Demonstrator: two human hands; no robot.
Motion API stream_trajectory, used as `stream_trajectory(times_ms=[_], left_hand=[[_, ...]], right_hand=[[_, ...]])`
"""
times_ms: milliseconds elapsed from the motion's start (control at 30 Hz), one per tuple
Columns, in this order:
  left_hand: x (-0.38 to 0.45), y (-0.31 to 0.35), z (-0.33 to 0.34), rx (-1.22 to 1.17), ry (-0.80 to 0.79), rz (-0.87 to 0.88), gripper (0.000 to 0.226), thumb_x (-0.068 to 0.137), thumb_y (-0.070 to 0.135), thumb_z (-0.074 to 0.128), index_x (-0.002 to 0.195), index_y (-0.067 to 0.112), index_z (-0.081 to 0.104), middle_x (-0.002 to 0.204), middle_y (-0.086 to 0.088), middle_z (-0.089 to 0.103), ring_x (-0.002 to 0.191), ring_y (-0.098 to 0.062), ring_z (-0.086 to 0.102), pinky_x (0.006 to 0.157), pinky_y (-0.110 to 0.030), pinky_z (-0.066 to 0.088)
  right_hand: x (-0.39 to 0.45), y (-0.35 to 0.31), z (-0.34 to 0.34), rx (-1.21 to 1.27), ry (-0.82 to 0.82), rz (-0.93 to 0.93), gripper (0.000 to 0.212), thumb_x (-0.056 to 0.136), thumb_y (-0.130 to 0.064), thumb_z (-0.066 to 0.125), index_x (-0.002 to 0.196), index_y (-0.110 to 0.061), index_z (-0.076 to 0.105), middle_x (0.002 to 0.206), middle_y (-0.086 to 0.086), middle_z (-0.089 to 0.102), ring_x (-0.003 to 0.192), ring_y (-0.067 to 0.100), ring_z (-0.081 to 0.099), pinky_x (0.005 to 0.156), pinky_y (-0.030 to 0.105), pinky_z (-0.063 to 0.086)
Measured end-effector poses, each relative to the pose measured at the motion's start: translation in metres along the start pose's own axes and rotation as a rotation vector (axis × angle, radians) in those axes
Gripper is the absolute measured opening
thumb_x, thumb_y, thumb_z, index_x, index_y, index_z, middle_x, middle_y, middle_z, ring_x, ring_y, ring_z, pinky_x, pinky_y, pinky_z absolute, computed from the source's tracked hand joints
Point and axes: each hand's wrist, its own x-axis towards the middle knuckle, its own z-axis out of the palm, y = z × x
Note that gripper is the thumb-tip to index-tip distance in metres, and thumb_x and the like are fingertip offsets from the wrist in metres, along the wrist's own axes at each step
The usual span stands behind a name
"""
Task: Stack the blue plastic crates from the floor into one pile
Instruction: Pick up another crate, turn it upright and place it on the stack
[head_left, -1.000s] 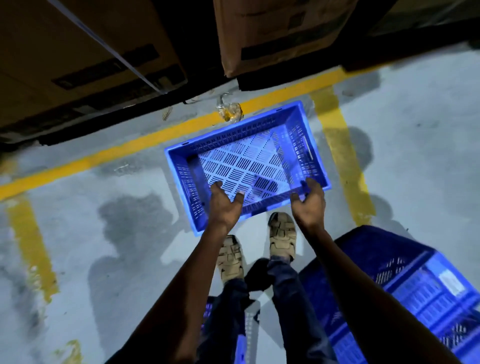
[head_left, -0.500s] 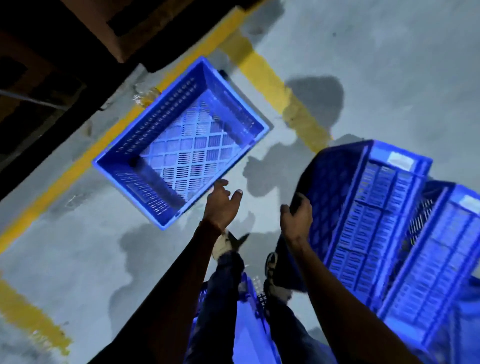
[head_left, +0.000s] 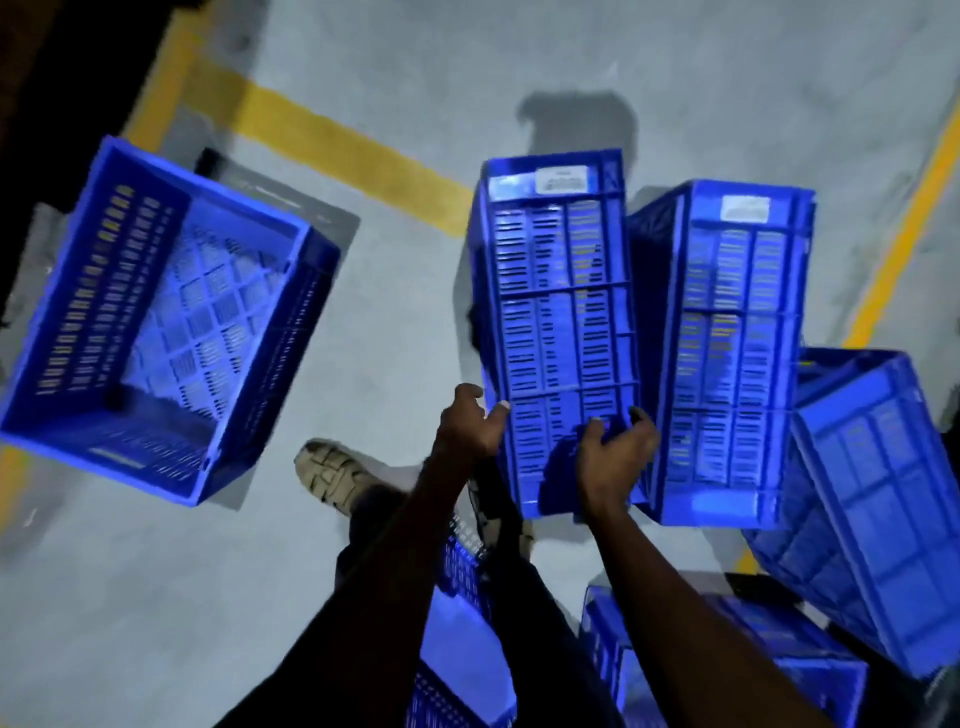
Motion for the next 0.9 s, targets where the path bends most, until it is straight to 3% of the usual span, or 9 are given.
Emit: stream_trajectory(times_ms=[133, 267, 367, 467, 567, 667, 833, 900], left_hand=[[-0.008, 0.007, 0.046, 0.145, 0.019, -0.004, 0.05, 0.092, 0.033, 0.063, 0.13, 0.005, 0.044, 0.122, -0.02, 0.06, 0.113, -0.036, 0.06, 0.095, -0.041, 0.048], [-0.012, 0.005, 0.075, 0.206, 0.103, -0.013, 0.056, 0.092, 0.024, 0.063, 0.134, -0.002, 0.037, 0.128, -0.028, 0.056, 0.12, -0.043, 0.055, 0.099, -0.045, 0.045], [-0.012, -0.001, 0.084, 0.207, 0.144, -0.031, 0.055, 0.09, 0.022, 0.061, 0.133, 0.002, 0.033, 0.121, -0.027, 0.059, 0.11, -0.043, 0.059, 0.093, -0.048, 0.049], [-0.009, -0.002, 0.087, 0.082, 0.229, -0.101, 0.061, 0.086, 0.024, 0.066, 0.132, 0.005, 0.032, 0.118, -0.024, 0.062, 0.107, -0.039, 0.062, 0.093, -0.045, 0.05], [-0.005, -0.004, 0.076, -0.003, 0.326, -0.167, 0.064, 0.082, 0.033, 0.07, 0.131, 0.01, 0.034, 0.119, -0.022, 0.062, 0.107, -0.037, 0.062, 0.086, -0.038, 0.05], [-0.006, -0.004, 0.051, -0.044, 0.384, -0.18, 0.066, 0.083, 0.04, 0.068, 0.132, 0.012, 0.037, 0.122, -0.021, 0.06, 0.108, -0.037, 0.061, 0.077, -0.034, 0.049], [-0.032, 0.016, -0.012, -0.045, 0.439, -0.114, 0.064, 0.084, 0.048, 0.063, 0.132, 0.014, 0.039, 0.126, -0.018, 0.058, 0.112, -0.038, 0.059, 0.096, -0.045, 0.049], [-0.048, 0.034, -0.041, -0.021, 0.445, -0.07, 0.059, 0.084, 0.05, 0.061, 0.129, 0.017, 0.042, 0.123, -0.016, 0.061, 0.113, -0.037, 0.059, 0.1, -0.049, 0.046]], right_hand=[[0.024, 0.031, -0.027, -0.141, -0.096, 0.076, 0.073, 0.092, -0.032, 0.064, 0.147, 0.003, 0.032, 0.149, 0.023, 0.036, 0.138, 0.038, 0.035, 0.108, 0.042, 0.033], [0.037, 0.054, -0.037, -0.275, -0.227, -0.046, 0.071, 0.091, -0.042, 0.061, 0.145, 0.0, 0.04, 0.143, 0.02, 0.044, 0.133, 0.038, 0.041, 0.104, 0.044, 0.039], [0.046, 0.064, -0.039, -0.253, -0.339, -0.062, 0.072, 0.088, -0.046, 0.062, 0.142, -0.003, 0.043, 0.138, 0.02, 0.049, 0.131, 0.036, 0.045, 0.104, 0.043, 0.04], [0.053, 0.068, -0.04, -0.237, -0.446, 0.01, 0.064, 0.085, -0.059, 0.059, 0.119, -0.004, 0.06, 0.119, 0.023, 0.062, 0.115, 0.037, 0.058, 0.092, 0.039, 0.047], [0.049, 0.064, -0.035, -0.19, -0.565, 0.023, 0.061, 0.089, -0.066, 0.048, 0.092, -0.007, 0.061, 0.108, 0.027, 0.063, 0.108, 0.04, 0.06, 0.084, 0.037, 0.045], [0.027, 0.049, -0.03, -0.085, -0.627, 0.029, 0.058, 0.096, -0.061, 0.041, 0.101, -0.007, 0.059, 0.115, 0.028, 0.06, 0.115, 0.041, 0.054, 0.092, 0.039, 0.041], [-0.035, -0.007, -0.038, 0.166, -0.466, -0.064, 0.041, 0.103, -0.037, 0.041, 0.084, -0.002, 0.048, 0.084, 0.024, 0.057, 0.084, 0.039, 0.056, 0.08, 0.05, 0.046], [-0.05, -0.04, -0.048, 0.202, -0.435, -0.053, 0.042, 0.103, -0.036, 0.041, 0.089, 0.002, 0.051, 0.089, 0.025, 0.059, 0.082, 0.036, 0.056, 0.079, 0.047, 0.049]])
